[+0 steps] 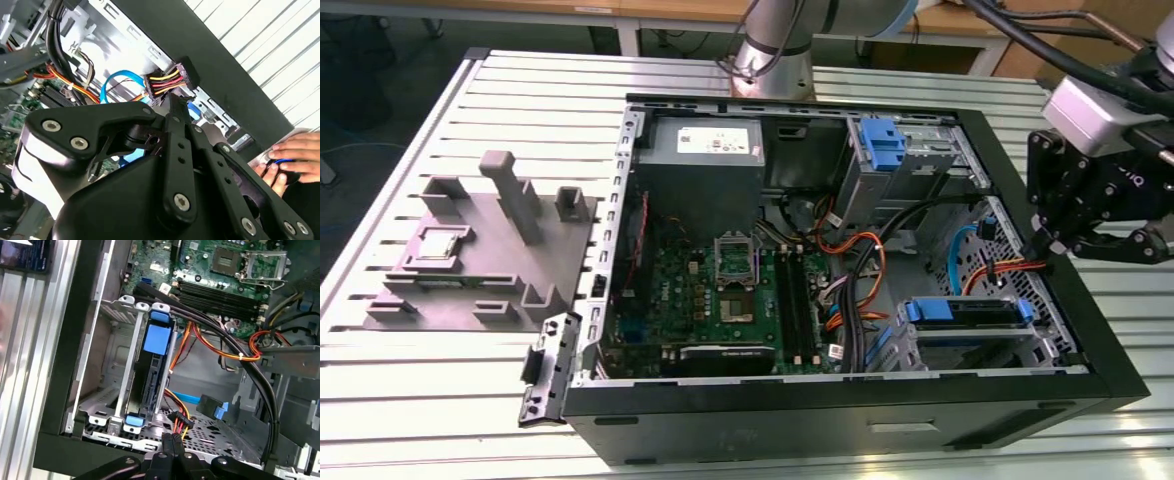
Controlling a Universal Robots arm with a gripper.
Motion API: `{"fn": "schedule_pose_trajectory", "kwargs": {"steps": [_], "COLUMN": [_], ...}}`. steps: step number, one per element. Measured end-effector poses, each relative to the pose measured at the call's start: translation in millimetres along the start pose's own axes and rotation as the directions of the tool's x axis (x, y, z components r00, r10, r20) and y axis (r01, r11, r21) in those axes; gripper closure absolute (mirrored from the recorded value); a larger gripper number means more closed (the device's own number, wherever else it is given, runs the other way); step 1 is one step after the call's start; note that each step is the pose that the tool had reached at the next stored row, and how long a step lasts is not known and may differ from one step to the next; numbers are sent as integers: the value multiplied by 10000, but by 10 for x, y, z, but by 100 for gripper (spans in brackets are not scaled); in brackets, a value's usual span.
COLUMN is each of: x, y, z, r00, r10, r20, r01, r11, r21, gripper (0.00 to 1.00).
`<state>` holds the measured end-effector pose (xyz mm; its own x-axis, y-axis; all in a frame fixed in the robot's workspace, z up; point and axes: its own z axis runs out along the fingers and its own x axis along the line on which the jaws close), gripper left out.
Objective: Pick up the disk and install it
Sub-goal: 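Insert the first disk wire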
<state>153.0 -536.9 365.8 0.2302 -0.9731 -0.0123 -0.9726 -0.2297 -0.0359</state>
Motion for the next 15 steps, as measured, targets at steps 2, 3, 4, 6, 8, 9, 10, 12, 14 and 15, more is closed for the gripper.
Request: {"fn": "schedule_pose_trajectory", "kwargs": {"steps": [2,3,4,6,8,9,10,12,14,15], "x": [0,0,0,2,1,0,0,-1,-2,-3], "y": [0,0,0,-4,-19,-28,-36,-49,-50,-50], "z": [6,10,14,16,18,18,18,19,18,17], "r00": [9996,9991,9986,9979,9977,9977,9976,9975,9974,9974], "r10": [-276,-418,-521,-641,-664,-668,-673,-686,-690,-694], "r20": [-20,-31,-48,-78,-98,-111,-131,-159,-183,-217], "r01": [276,419,521,642,665,669,674,687,691,695], "r11": [9996,9991,9986,9979,9978,9977,9977,9976,9976,9976], "r21": [38,56,65,69,65,61,56,46,39,28], "gripper": [90,90,90,89,77,77,71,64,64,64]}}
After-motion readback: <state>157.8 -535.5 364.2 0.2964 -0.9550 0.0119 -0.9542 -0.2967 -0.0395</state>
